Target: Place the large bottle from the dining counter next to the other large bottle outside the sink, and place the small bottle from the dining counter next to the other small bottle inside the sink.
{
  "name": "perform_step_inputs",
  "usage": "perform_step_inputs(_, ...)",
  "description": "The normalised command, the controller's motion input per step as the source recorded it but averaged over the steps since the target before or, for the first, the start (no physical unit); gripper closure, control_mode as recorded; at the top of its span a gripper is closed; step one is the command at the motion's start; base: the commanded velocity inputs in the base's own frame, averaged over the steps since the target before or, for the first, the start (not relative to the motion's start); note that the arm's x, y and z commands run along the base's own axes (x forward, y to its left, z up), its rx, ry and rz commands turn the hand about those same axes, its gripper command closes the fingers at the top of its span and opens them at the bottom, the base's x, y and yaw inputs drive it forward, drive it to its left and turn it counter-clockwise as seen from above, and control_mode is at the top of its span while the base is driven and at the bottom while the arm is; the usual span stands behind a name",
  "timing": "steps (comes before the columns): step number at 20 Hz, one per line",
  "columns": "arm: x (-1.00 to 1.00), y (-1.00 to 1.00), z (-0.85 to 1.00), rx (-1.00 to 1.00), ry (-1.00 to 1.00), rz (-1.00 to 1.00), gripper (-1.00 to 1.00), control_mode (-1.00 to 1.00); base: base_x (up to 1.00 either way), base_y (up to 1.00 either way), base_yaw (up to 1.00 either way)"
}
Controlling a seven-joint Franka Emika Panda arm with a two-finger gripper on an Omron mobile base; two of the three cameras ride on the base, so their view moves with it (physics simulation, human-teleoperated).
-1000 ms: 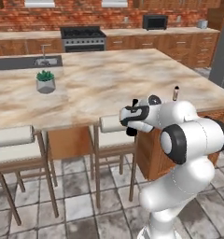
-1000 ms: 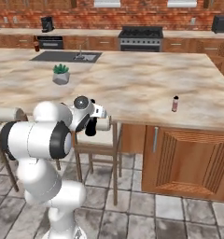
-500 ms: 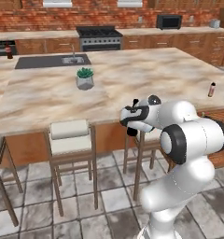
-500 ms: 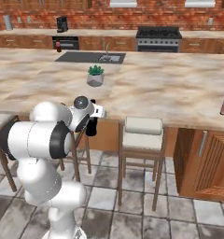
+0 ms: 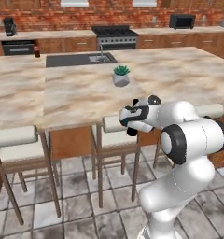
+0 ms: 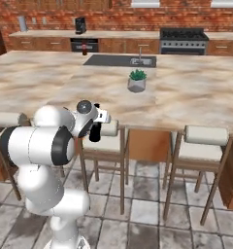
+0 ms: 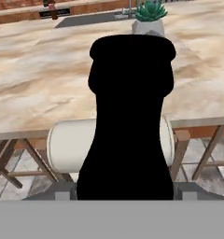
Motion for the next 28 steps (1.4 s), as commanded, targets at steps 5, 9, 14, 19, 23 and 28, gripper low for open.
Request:
perform_step_inputs(5, 0.00, 0.00, 0.00, 0.00, 0.00, 0.00, 1.00, 1.00, 0.00, 1.00, 0.00)
perform_step_inputs(9, 0.00, 0.00, 0.00, 0.00, 0.00, 0.00, 1.00, 1.00, 0.00, 1.00, 0.00)
perform_step_inputs(14, 0.00, 0.00, 0.00, 0.00, 0.00, 0.00, 1.00, 1.00, 0.00, 1.00, 0.00)
perform_step_inputs(19, 0.00, 0.00, 0.00, 0.00, 0.00, 0.00, 1.00, 1.00, 0.00, 1.00, 0.00)
perform_step_inputs(23, 0.00, 0.00, 0.00, 0.00, 0.00, 0.00, 1.00, 1.00, 0.00, 1.00, 0.00)
perform_step_inputs(28, 0.00, 0.00, 0.00, 0.00, 0.00, 0.00, 1.00, 1.00, 0.00, 1.00, 0.00)
